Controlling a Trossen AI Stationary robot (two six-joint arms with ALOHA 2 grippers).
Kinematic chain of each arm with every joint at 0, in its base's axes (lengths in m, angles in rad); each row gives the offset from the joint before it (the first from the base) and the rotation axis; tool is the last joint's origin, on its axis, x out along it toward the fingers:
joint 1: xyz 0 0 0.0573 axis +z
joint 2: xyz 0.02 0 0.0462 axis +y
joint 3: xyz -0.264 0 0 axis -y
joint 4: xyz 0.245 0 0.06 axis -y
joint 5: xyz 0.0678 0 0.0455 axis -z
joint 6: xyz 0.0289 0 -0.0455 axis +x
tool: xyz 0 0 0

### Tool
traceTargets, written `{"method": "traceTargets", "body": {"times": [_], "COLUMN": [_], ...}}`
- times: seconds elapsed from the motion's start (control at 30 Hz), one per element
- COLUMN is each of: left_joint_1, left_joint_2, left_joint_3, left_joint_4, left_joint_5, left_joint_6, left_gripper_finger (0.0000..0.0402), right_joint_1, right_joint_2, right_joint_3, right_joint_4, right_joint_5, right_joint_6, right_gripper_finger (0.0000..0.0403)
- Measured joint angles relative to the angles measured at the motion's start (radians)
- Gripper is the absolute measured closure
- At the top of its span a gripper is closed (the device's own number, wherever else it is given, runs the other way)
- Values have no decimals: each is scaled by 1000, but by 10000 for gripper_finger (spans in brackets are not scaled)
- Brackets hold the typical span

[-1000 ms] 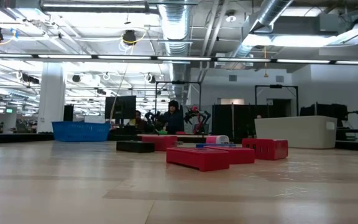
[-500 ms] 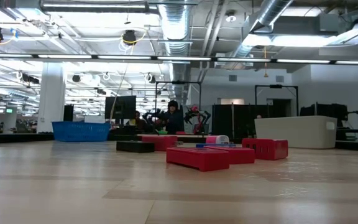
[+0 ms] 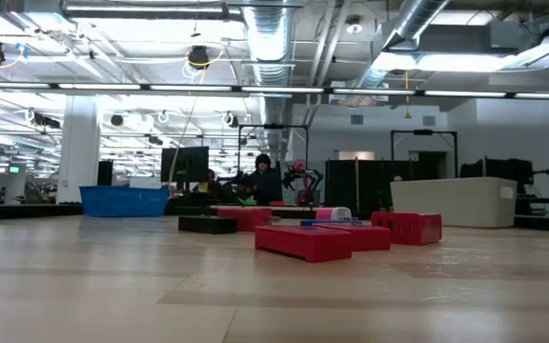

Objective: Pick & Place Office items
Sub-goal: Put the white charger into the gray bin

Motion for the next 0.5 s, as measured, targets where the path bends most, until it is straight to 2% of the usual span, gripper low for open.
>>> {"method": "traceTargets", "body": {"times": [0.13, 0.5], "left_joint_1": [0, 0], "left_joint_2": [0, 0], "left_joint_3": [0, 0], "left_joint_4": [0, -1], "left_joint_5": [0, -3], "left_joint_6": [4, 4], "left_gripper_finger": [274, 274], "right_joint_1": [-1, -1], "right_joint_2": [-1, 0], "right_joint_3": [0, 0], "right_joint_4": [0, 0], "right_joint_5": [-2, -47], "right_joint_6": [0, -26], "right_gripper_finger": [156, 264]}}
